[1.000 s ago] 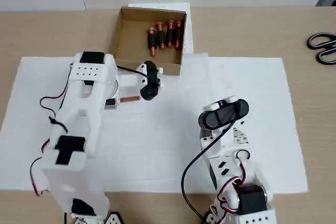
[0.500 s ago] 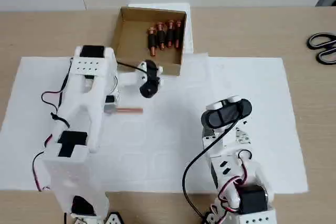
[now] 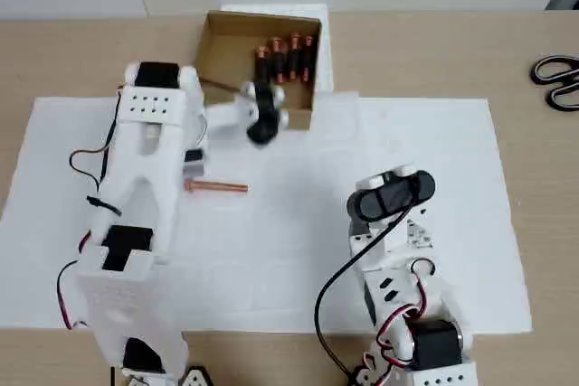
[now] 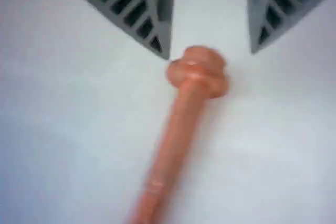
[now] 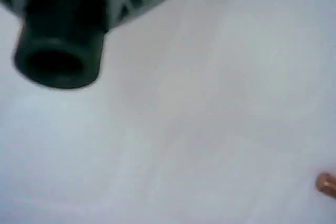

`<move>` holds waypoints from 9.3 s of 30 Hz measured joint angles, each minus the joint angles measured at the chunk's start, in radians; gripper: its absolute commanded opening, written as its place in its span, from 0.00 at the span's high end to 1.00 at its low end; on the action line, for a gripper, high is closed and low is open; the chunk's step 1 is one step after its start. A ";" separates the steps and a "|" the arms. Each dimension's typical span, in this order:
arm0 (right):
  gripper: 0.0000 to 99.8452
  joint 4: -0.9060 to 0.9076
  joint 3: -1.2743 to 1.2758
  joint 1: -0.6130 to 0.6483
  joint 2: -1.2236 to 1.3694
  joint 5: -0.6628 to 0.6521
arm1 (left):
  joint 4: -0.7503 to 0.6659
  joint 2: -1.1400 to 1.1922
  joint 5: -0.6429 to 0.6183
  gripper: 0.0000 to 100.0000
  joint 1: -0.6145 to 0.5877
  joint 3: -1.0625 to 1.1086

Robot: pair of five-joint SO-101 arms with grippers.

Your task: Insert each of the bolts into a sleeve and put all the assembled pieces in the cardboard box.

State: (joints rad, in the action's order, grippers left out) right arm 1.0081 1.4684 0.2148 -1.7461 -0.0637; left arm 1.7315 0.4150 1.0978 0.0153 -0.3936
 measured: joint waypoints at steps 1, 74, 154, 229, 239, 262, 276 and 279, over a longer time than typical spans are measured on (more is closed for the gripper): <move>1.00 0.000 0.003 0.000 0.000 0.000 | 0.000 0.000 -0.104 0.90 0.000 -0.023; 1.00 -0.046 0.084 -0.029 0.000 0.000 | -0.233 -0.003 -2.513 0.88 -0.028 0.391; 1.00 -0.839 0.207 0.278 -0.055 -0.138 | -1.037 -1.422 -1.382 0.99 0.517 1.003; 1.00 -0.753 0.209 0.239 -0.058 -0.140 | -0.758 -1.481 -1.263 0.91 0.505 0.813; 1.00 -0.730 0.204 0.227 -0.058 -0.072 | -0.758 -1.743 -1.177 0.99 0.377 0.977; 1.00 -0.094 0.049 -0.371 -0.014 0.141 | -0.763 -1.519 -1.439 0.99 0.126 1.043; 0.93 -0.198 -0.173 -0.689 0.690 0.393 | -0.766 -1.326 -1.456 0.99 0.126 0.927; 0.80 -0.184 -0.256 -0.727 0.862 0.402 | -0.766 -1.321 -1.456 0.99 0.126 0.925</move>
State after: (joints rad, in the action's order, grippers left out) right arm 0.8239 1.2121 -0.5125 -0.8838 0.3383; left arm 0.9659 -0.9060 -0.3583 0.1412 0.5317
